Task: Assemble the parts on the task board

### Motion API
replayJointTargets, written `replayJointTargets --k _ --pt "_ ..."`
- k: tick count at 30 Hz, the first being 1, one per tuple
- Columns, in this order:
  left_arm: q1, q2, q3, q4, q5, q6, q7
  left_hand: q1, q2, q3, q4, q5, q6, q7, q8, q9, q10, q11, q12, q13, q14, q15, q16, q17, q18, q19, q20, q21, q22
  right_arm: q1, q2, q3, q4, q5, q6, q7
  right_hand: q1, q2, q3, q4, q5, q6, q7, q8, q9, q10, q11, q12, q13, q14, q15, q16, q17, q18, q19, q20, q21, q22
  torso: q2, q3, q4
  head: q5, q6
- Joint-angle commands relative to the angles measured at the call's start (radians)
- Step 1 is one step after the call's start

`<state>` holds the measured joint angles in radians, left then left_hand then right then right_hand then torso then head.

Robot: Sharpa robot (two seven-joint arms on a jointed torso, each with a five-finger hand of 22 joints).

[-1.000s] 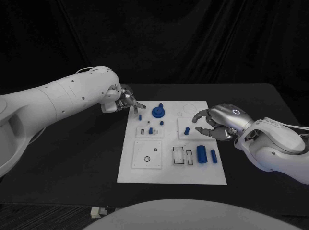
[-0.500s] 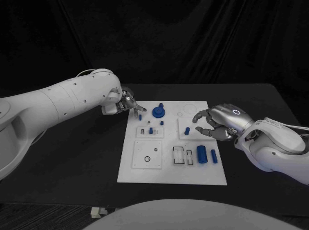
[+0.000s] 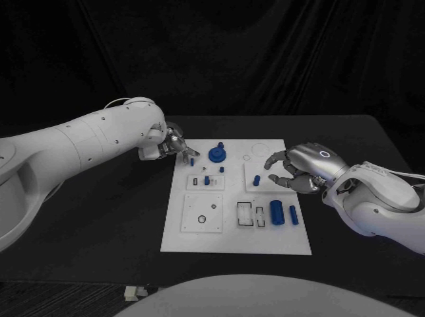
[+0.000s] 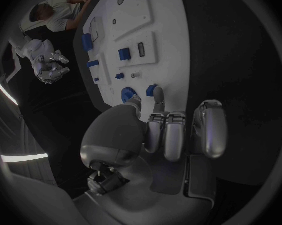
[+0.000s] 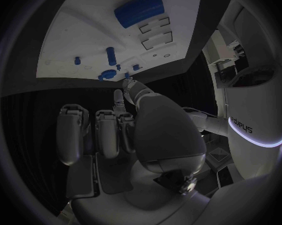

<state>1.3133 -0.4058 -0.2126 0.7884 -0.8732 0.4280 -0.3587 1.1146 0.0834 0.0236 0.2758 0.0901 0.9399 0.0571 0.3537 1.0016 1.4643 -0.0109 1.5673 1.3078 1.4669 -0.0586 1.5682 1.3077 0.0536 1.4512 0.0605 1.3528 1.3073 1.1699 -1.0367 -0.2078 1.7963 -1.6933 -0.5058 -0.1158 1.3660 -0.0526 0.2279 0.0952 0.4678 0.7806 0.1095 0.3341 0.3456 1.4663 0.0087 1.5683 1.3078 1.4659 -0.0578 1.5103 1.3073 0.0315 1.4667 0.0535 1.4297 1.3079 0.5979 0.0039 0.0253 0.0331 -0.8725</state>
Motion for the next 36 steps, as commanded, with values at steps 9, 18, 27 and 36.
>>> replayJointTargets --k 9,18,27,36 --pt "-0.003 0.009 0.001 -0.005 -0.001 0.015 0.018 0.036 0.004 0.005 -0.022 0.031 -0.005 0.000 0.005 0.005 0.106 0.004 0.003 0.263 0.104 0.008 0.003 0.263 0.002 -0.010 0.000 -0.013 0.191 -0.002 -0.002 0.000 0.003 -0.001 -0.005 -0.013 -0.005 -0.001 0.001 0.004 0.005 0.005 0.002 -0.006 -0.002 0.104 0.010 0.003 0.263 0.073 0.007 -0.001 0.098 0.003 0.040 0.004 0.003 0.217 0.000 0.0002 0.0004 -0.004 0.000" --pt "-0.004 0.013 0.001 -0.009 -0.001 0.014 0.023 0.053 0.007 0.011 -0.035 0.050 -0.016 0.002 0.001 0.004 0.106 0.006 0.003 0.263 0.104 0.009 0.003 0.263 0.003 -0.017 0.001 -0.021 0.188 -0.002 -0.002 0.000 0.003 -0.003 -0.003 -0.014 -0.005 -0.001 0.001 0.004 0.005 0.005 0.002 -0.006 -0.002 0.104 0.010 0.003 0.263 0.073 0.007 -0.001 0.098 0.003 0.040 0.004 0.003 0.217 0.000 0.0001 0.0001 -0.005 0.000" --pt "-0.004 0.019 0.001 -0.015 -0.001 0.031 0.006 0.063 0.007 0.015 -0.044 0.065 -0.019 0.003 -0.001 0.003 0.106 0.006 0.003 0.263 0.104 0.009 0.003 0.263 0.005 -0.022 0.002 -0.028 0.186 -0.002 -0.002 0.000 0.003 -0.003 0.000 -0.015 -0.005 -0.001 0.001 0.004 0.005 0.005 0.002 -0.006 -0.002 0.104 0.010 0.003 0.263 0.073 0.007 -0.001 0.098 0.003 0.040 0.004 0.003 0.217 0.000 0.0000 -0.0001 -0.008 0.000" --pt "-0.005 0.025 0.001 -0.019 -0.001 0.033 0.005 0.066 0.007 0.016 -0.046 0.068 -0.023 0.003 -0.004 0.002 0.106 0.007 0.003 0.263 0.104 0.010 0.003 0.263 0.005 -0.022 0.002 -0.028 0.186 -0.002 -0.002 0.000 0.003 0.009 0.004 -0.016 -0.005 -0.001 0.001 0.004 0.005 0.005 0.002 -0.006 -0.002 0.104 0.010 0.003 0.263 0.073 0.007 -0.001 0.098 0.003 0.040 0.004 0.003 0.217 0.000 0.0002 0.0000 -0.009 0.000"
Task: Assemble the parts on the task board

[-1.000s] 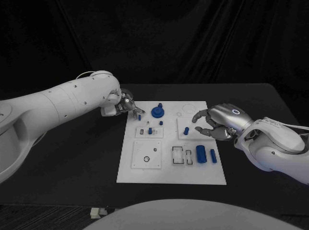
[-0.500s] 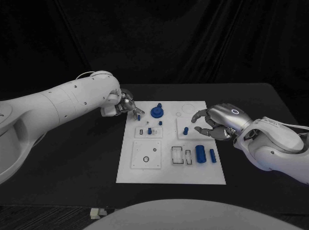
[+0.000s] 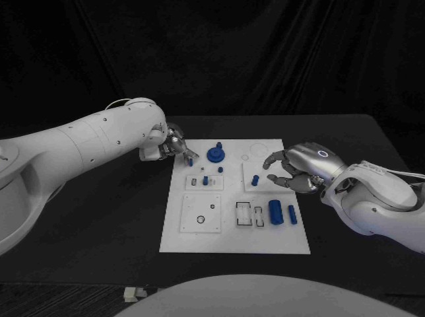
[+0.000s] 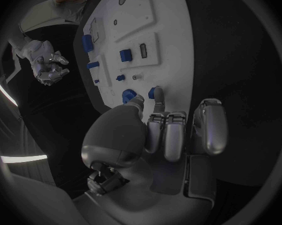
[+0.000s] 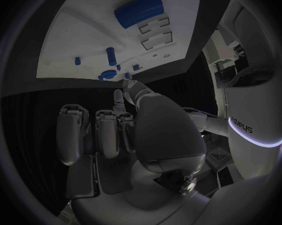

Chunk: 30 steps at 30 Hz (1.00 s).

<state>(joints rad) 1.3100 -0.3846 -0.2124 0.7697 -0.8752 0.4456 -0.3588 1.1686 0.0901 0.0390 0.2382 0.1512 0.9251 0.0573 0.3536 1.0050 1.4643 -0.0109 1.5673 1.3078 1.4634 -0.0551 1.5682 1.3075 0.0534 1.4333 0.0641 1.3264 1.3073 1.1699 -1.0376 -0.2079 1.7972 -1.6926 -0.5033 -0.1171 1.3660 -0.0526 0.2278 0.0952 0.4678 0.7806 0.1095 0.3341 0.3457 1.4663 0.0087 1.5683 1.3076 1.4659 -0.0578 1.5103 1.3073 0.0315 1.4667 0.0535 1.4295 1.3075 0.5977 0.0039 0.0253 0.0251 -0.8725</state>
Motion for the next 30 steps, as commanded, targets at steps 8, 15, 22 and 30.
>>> replayJointTargets --k 8,15,22,30 --pt "-0.003 0.007 0.001 -0.002 0.001 0.016 0.005 0.019 0.001 0.003 -0.015 0.010 -0.008 0.003 -0.003 -0.002 0.106 0.007 0.003 0.263 0.107 0.007 0.003 0.263 0.005 -0.005 -0.001 -0.002 0.186 -0.002 -0.002 0.001 0.001 0.019 0.002 -0.013 -0.004 -0.001 0.002 0.004 0.007 0.007 0.003 -0.008 -0.004 0.105 0.011 0.003 0.263 0.073 0.009 -0.001 0.096 0.004 0.040 0.005 0.001 0.217 0.000 0.0000 0.0003 -0.004 0.000" --pt "-0.003 0.011 0.001 -0.006 0.001 0.020 -0.003 0.036 0.002 0.012 -0.030 0.024 -0.008 0.001 -0.001 0.001 0.106 0.006 0.003 0.263 0.107 0.006 0.003 0.263 0.005 -0.005 -0.001 -0.001 0.186 -0.002 -0.002 0.001 0.000 0.020 0.003 -0.013 -0.004 -0.001 0.002 0.004 0.007 0.007 0.003 -0.008 -0.004 0.105 0.011 0.003 0.263 0.073 0.009 -0.001 0.096 0.004 0.040 0.005 0.001 0.217 0.001 -0.0001 0.0005 -0.010 0.000" --pt "-0.004 0.013 0.001 -0.009 0.001 0.024 -0.008 0.051 0.004 0.025 -0.045 0.068 -0.009 -0.001 0.001 0.003 0.106 0.004 0.003 0.263 0.107 0.005 0.003 0.263 0.005 -0.005 -0.002 0.000 0.187 -0.002 -0.002 0.001 0.000 0.020 0.004 -0.013 -0.004 -0.001 0.002 0.004 0.007 0.007 0.003 -0.009 -0.005 0.105 0.012 0.003 0.263 0.073 0.009 -0.002 0.095 0.004 0.039 0.005 0.000 0.217 0.000 0.0002 -0.0002 -0.011 0.000" --pt "-0.004 0.017 0.001 -0.013 0.001 0.018 -0.009 0.079 0.009 0.070 -0.075 0.118 -0.016 -0.004 0.000 0.004 0.106 0.001 0.003 0.263 0.107 0.002 0.003 0.263 0.005 -0.007 -0.004 -0.001 0.186 -0.002 -0.003 0.001 0.002 0.021 0.006 -0.013 -0.004 -0.001 0.002 0.004 0.007 0.007 0.003 -0.009 -0.005 0.105 0.012 0.003 0.263 0.073 0.009 -0.002 0.095 0.004 0.039 0.005 0.000 0.217 0.000 0.0000 0.0003 -0.011 0.000"
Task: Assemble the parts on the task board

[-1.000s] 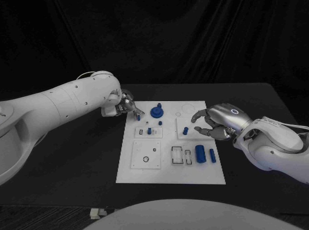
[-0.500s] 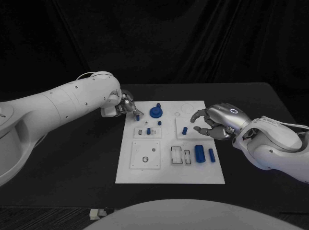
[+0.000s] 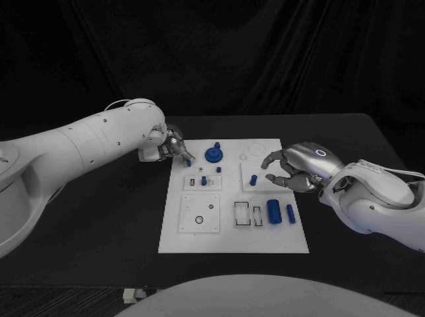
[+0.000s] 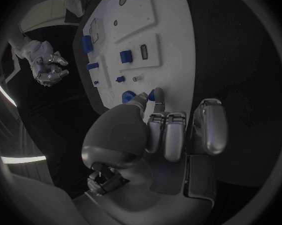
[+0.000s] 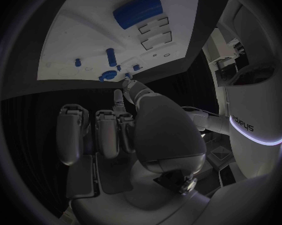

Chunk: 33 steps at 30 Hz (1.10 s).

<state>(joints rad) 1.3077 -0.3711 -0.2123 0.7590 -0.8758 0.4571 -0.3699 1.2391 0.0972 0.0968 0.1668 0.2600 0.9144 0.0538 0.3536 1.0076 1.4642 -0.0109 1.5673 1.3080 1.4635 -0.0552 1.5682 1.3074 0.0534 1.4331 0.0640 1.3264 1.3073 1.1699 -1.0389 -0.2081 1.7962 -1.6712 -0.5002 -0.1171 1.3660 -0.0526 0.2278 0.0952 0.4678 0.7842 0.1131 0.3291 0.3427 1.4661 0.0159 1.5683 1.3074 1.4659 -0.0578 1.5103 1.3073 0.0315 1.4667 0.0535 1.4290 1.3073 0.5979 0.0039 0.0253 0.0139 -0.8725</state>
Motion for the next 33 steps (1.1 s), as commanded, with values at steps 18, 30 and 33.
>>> replayJointTargets --k 18,30,33 --pt "-0.003 -0.002 0.001 -0.001 0.002 0.003 0.015 -0.018 -0.065 0.270 -0.087 0.205 -0.028 0.010 0.012 0.023 0.107 0.006 0.003 0.263 0.107 0.006 0.003 0.263 0.006 -0.011 -0.001 -0.001 0.185 -0.002 -0.003 0.001 0.003 -0.001 0.004 -0.013 -0.003 -0.001 0.004 0.003 0.007 0.005 0.000 -0.005 -0.003 0.105 0.005 0.003 0.263 0.073 0.010 -0.002 0.094 0.004 0.039 0.006 0.001 0.217 0.000 0.0002 0.0001 0.004 0.000" --pt "-0.003 -0.036 0.001 0.036 0.002 -0.053 0.038 -0.054 -0.101 0.444 -0.177 0.241 -0.019 0.017 0.043 0.053 0.107 0.011 0.003 0.263 0.107 0.008 0.003 0.263 0.005 -0.008 0.000 0.008 0.187 -0.002 0.000 0.001 0.000 -0.001 0.008 -0.015 -0.003 -0.001 0.004 0.003 0.008 0.005 0.000 -0.005 -0.003 0.105 0.005 0.003 0.263 0.073 0.010 -0.003 0.092 0.004 0.038 0.006 -0.001 0.216 0.000 -0.0001 0.0011 0.008 0.000" --pt "-0.002 -0.049 0.001 0.057 0.002 -0.073 0.039 -0.059 -0.104 0.462 -0.189 0.249 -0.015 0.018 0.048 0.057 0.107 0.010 0.003 0.263 0.107 0.008 0.003 0.263 0.004 -0.007 0.000 0.010 0.188 -0.002 0.000 0.001 0.000 -0.001 0.009 -0.015 -0.003 -0.001 0.004 0.003 0.008 0.005 0.000 -0.005 -0.003 0.105 0.005 0.003 0.263 0.073 0.010 -0.003 0.092 0.004 0.038 0.006 -0.001 0.216 0.000 0.0003 0.0014 0.008 0.000"
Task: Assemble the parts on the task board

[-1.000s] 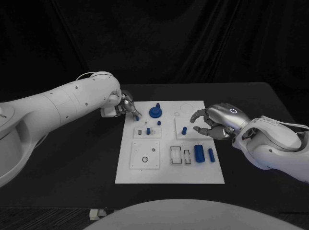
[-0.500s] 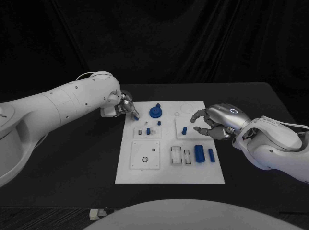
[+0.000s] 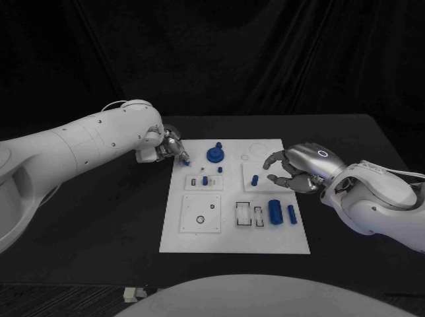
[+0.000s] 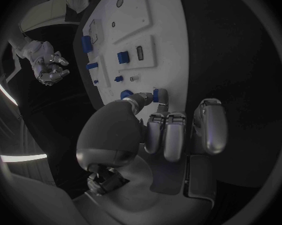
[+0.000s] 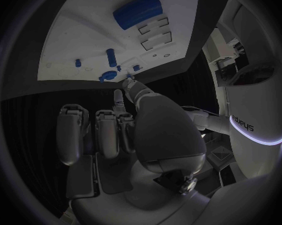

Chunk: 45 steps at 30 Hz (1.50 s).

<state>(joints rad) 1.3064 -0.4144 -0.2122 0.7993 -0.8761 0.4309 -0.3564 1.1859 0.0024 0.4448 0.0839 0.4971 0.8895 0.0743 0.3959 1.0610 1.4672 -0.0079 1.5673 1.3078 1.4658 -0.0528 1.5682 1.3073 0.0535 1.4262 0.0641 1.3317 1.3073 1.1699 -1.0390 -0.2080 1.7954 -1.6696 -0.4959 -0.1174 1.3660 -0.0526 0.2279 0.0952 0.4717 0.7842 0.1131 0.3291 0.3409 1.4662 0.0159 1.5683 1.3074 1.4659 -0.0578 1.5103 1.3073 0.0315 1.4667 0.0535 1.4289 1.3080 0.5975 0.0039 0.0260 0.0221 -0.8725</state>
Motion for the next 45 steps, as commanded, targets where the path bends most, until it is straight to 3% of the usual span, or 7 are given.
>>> replayJointTargets --k 1,10,19,26,33,45 --pt "-0.001 -0.014 0.001 0.029 0.002 -0.056 0.025 -0.006 -0.009 0.114 -0.106 0.012 0.010 -0.003 0.006 0.004 0.104 0.007 0.003 0.263 0.105 0.005 0.003 0.263 0.004 0.000 0.000 0.005 0.188 -0.002 0.000 0.001 0.000 -0.002 0.005 -0.015 -0.003 -0.001 0.004 0.003 0.004 0.005 0.000 -0.005 -0.001 0.105 0.005 0.003 0.263 0.073 0.010 -0.003 0.092 0.004 0.038 0.006 -0.001 0.215 0.000 0.0003 0.0005 0.000 0.000" --pt "0.008 -0.092 0.001 0.165 0.002 -0.110 0.013 -0.020 -0.017 0.135 -0.122 0.027 0.020 -0.004 0.015 0.008 0.104 0.005 0.003 0.263 0.105 0.003 0.003 0.263 0.004 0.003 -0.002 0.010 0.189 -0.002 -0.003 0.001 0.001 0.002 0.008 -0.019 -0.002 0.000 0.005 0.003 0.004 0.006 0.000 -0.005 -0.002 0.105 0.006 0.003 0.263 0.073 0.010 -0.003 0.092 0.004 0.038 0.007 -0.001 0.215 0.000 0.0000 0.0003 -0.003 0.000" --pt "0.029 -0.198 0.001 0.364 0.002 -0.159 -0.088 -0.027 -0.019 0.144 -0.127 0.026 0.025 -0.005 0.014 0.004 0.104 0.005 0.003 0.263 0.105 0.003 0.003 0.263 0.007 -0.007 -0.002 -0.005 0.184 -0.002 -0.005 0.001 0.001 0.011 0.011 -0.021 -0.002 0.000 0.005 0.003 0.004 0.006 0.000 -0.005 -0.002 0.105 0.006 0.003 0.263 0.073 0.010 -0.003 0.092 0.004 0.038 0.007 -0.001 0.215 -0.001 0.0002 -0.0003 0.001 0.000" --pt "0.032 -0.255 0.000 0.471 0.002 -0.164 -0.139 -0.032 -0.019 0.147 -0.128 0.019 0.027 -0.006 0.012 0.001 0.104 0.005 0.003 0.263 0.105 0.003 0.003 0.263 0.006 -0.005 -0.002 -0.002 0.185 -0.002 -0.004 0.000 -0.001 0.017 0.012 -0.023 -0.001 0.001 0.006 0.002 0.004 0.008 0.001 -0.005 -0.002 0.105 0.007 0.003 0.263 0.072 0.011 -0.003 0.091 0.005 0.038 0.007 -0.003 0.215 -0.002 0.0012 -0.0009 0.003 0.000" --pt "0.032 -0.270 0.000 0.503 0.002 -0.171 -0.149 -0.033 -0.019 0.148 -0.128 0.017 0.027 -0.006 0.011 0.000 0.104 0.004 0.003 0.263 0.105 0.003 0.003 0.263 0.006 -0.004 -0.002 0.001 0.186 -0.003 -0.002 0.000 -0.003 0.018 0.012 -0.022 -0.001 0.001 0.006 0.002 0.004 0.008 0.001 -0.005 -0.002 0.105 0.007 0.003 0.263 0.072 0.011 -0.003 0.091 0.005 0.038 0.007 -0.003 0.215 -0.002 0.0015 -0.0006 -0.001 0.000" --pt "0.029 -0.257 0.000 0.506 0.002 -0.185 -0.135 -0.035 -0.017 0.150 -0.129 0.015 0.028 -0.006 0.010 -0.002 0.104 0.004 0.003 0.263 0.105 0.002 0.003 0.263 0.006 -0.004 -0.003 0.000 0.185 -0.005 0.000 0.000 -0.006 0.019 0.012 -0.021 0.000 0.001 0.007 0.002 0.005 0.008 0.001 -0.006 -0.003 0.105 0.007 0.003 0.263 0.072 0.011 -0.004 0.090 0.005 0.037 0.007 -0.003 0.215 0.001 0.0002 -0.0008 -0.003 0.000"
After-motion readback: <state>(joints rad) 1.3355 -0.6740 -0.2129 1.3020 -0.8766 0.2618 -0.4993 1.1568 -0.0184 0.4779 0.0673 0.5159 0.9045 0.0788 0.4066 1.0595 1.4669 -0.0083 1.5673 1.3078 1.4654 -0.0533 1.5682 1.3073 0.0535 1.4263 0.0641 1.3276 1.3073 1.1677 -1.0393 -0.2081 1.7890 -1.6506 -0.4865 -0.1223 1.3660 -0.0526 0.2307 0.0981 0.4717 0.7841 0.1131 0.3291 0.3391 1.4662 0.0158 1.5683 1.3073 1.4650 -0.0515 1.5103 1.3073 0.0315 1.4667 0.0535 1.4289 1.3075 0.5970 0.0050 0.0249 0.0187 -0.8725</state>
